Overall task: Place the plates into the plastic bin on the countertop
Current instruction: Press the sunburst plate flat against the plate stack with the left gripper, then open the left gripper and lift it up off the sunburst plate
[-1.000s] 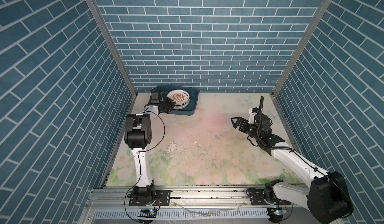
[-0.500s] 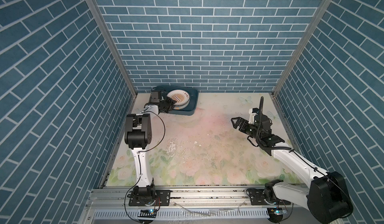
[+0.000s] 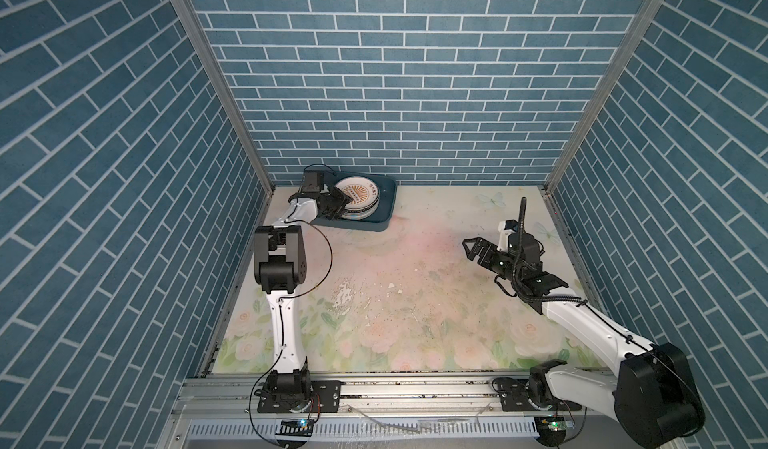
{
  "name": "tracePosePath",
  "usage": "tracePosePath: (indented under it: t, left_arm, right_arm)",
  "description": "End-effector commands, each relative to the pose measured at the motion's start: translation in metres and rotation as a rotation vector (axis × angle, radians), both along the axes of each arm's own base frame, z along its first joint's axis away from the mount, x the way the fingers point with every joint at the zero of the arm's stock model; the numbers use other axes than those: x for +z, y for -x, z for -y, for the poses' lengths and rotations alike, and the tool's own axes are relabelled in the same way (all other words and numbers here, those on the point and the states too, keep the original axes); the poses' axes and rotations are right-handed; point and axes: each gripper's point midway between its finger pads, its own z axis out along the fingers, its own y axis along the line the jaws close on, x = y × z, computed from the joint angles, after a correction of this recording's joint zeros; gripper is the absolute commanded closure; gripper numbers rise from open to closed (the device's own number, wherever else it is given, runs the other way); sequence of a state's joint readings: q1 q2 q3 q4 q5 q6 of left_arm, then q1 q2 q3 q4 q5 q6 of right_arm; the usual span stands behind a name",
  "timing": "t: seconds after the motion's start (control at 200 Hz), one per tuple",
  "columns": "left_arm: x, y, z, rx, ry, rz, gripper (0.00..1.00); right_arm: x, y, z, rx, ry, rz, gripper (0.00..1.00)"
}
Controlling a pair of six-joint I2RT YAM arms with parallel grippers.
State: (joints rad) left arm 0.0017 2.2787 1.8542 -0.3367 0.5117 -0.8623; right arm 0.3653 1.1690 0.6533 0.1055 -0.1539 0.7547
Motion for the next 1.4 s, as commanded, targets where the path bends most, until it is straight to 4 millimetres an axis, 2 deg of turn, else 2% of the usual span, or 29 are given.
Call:
tracePosePath:
  t: [0.0, 0.45, 0.665, 0.98, 1.25, 1.395]
  left_arm:
    - [-0.027, 0.019, -0.011, -0.047, -0.117, -0.104, 0.48]
    - [-0.001, 0.014, -0.019, -0.116, -0.247, -0.060, 0.44]
    - [-0.001, 0.016, -0.009, -0.215, -0.298, -0.088, 0.40]
    - [0.003, 0.015, -0.006, -0.228, -0.349, -0.076, 0.38]
    - [0.031, 0.015, -0.004, -0.222, -0.435, 0.005, 0.24]
    - [0.059, 0.020, -0.003, -0.219, -0.497, 0.072, 0.20]
  right_arm:
    - [-0.002, 0.000, 0.002, -0.013, -0.015, -0.004, 0.02]
    - [-0.006, -0.001, 0.004, -0.022, -0.014, -0.017, 0.02]
    - [-0.008, -0.002, 0.003, -0.021, -0.019, -0.021, 0.01]
    - [-0.009, -0.001, 0.005, -0.027, -0.016, -0.025, 0.02]
    - [-0.005, 0.000, 0.005, -0.023, -0.020, -0.019, 0.02]
    - [-0.003, 0.002, 0.006, -0.025, -0.022, -0.012, 0.02]
